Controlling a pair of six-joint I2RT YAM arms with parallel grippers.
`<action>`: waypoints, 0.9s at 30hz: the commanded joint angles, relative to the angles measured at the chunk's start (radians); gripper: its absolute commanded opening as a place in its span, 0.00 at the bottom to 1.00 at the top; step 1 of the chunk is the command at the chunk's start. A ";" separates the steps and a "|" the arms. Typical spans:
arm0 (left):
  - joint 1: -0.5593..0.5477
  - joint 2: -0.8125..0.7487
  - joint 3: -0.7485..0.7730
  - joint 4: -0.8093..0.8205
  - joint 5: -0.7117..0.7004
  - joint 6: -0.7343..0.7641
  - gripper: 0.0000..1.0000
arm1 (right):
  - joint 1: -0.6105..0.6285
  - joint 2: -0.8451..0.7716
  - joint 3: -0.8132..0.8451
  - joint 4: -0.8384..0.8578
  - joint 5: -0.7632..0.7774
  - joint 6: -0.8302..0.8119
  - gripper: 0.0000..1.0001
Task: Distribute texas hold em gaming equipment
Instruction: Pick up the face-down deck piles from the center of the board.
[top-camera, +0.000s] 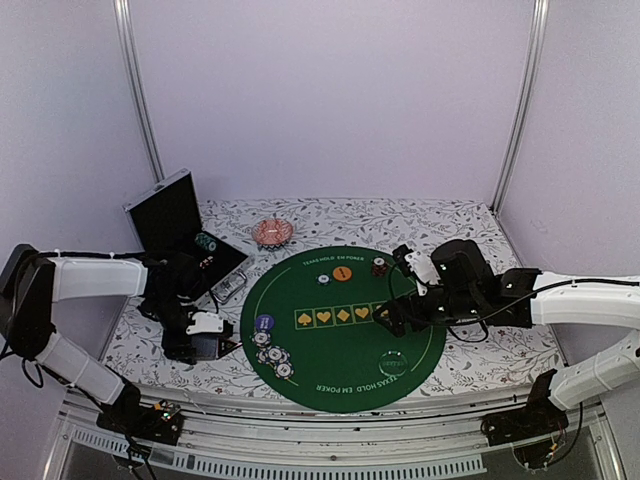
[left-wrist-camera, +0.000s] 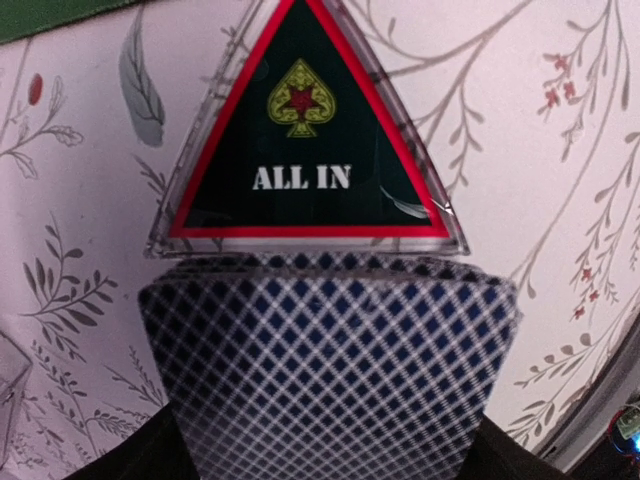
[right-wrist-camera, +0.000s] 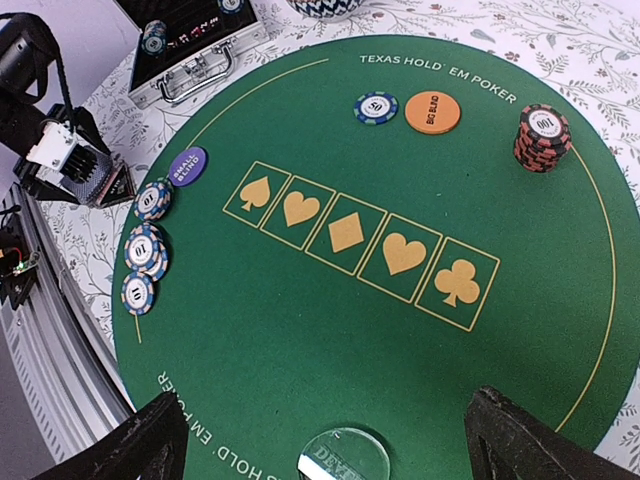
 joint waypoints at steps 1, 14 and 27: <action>0.010 -0.001 -0.013 0.017 0.008 0.081 0.71 | -0.003 -0.023 -0.016 0.016 -0.009 -0.008 0.99; 0.010 0.028 -0.038 0.062 0.026 0.078 0.83 | -0.003 -0.029 -0.018 0.014 -0.009 -0.006 0.99; 0.017 0.030 -0.007 0.033 0.066 0.072 0.53 | -0.003 -0.040 -0.022 0.008 -0.005 -0.005 0.99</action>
